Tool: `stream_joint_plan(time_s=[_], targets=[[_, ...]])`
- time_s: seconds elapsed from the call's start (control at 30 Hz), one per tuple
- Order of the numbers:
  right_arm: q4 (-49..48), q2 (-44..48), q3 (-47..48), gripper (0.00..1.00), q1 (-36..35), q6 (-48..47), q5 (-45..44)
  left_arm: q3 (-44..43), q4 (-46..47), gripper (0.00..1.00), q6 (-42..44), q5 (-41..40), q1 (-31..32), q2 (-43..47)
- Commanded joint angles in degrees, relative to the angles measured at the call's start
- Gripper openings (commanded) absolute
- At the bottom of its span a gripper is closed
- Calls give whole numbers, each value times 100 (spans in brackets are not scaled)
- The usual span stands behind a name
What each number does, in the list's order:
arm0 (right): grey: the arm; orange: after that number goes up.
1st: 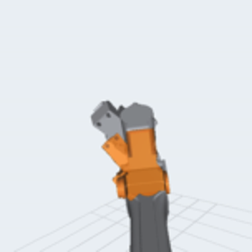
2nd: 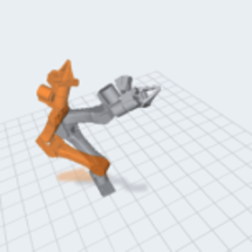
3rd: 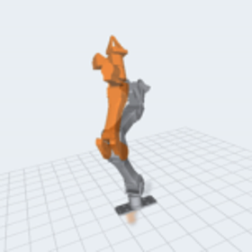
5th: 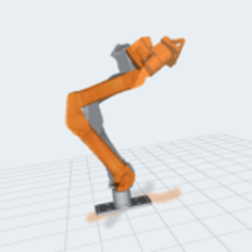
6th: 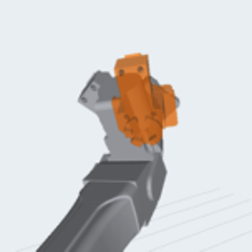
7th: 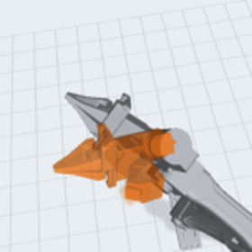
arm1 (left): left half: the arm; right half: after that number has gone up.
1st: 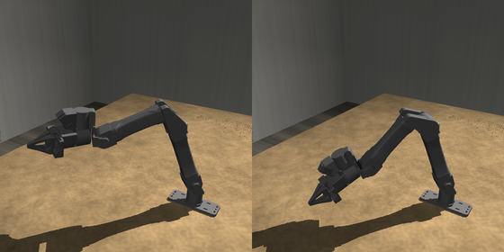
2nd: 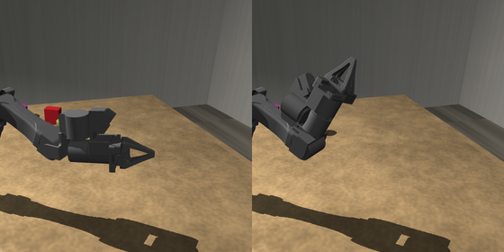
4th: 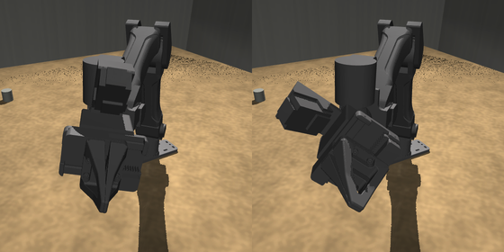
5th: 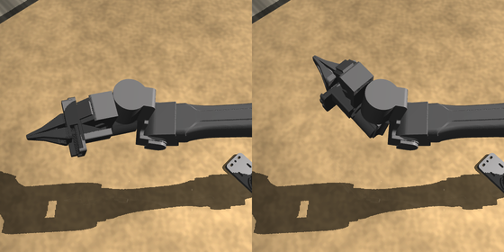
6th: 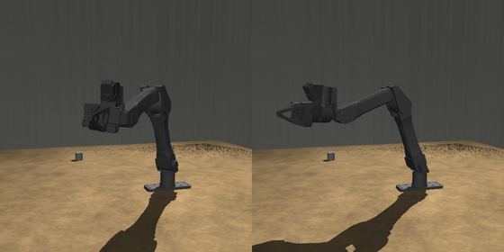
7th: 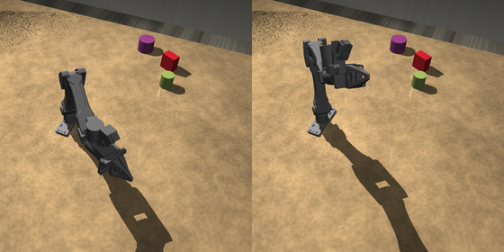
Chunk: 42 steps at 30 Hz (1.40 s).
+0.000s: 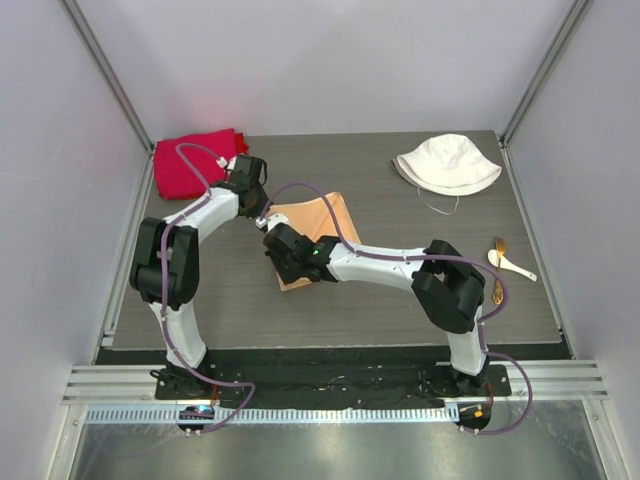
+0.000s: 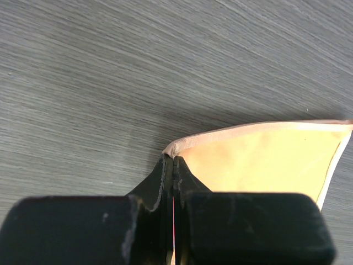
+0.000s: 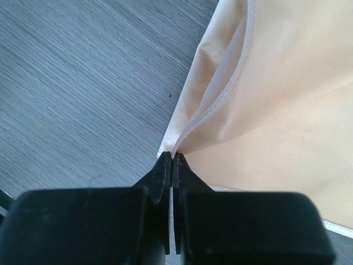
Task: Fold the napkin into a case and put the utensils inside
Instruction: Turn over the upper triangle folded napkin at the center of the board.
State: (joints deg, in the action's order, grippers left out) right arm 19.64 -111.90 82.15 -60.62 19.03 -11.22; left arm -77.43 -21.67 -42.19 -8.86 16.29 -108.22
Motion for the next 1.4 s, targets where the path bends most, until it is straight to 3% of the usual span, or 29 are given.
stream_joint_plan(time_s=[0.0,0.4,0.57,0.73,0.9,1.1,1.37], targets=[[-57,107,214,1,33,-57,129,-9,-4,0,27,139,-39,56],[-92,-667,407,21,41,-4,349,88,67,0,53,113,-74,-102],[-127,-684,284,38,33,5,357,131,93,0,45,113,-83,-94],[-136,-729,153,48,41,13,279,175,128,0,10,131,-83,-120],[39,-640,-24,50,7,-13,-55,228,172,0,18,113,-100,-155],[277,-824,-111,47,-99,-22,-301,281,242,0,-43,166,-118,-243],[418,-1080,-287,3,-99,180,-775,298,260,0,-52,166,-135,-331]])
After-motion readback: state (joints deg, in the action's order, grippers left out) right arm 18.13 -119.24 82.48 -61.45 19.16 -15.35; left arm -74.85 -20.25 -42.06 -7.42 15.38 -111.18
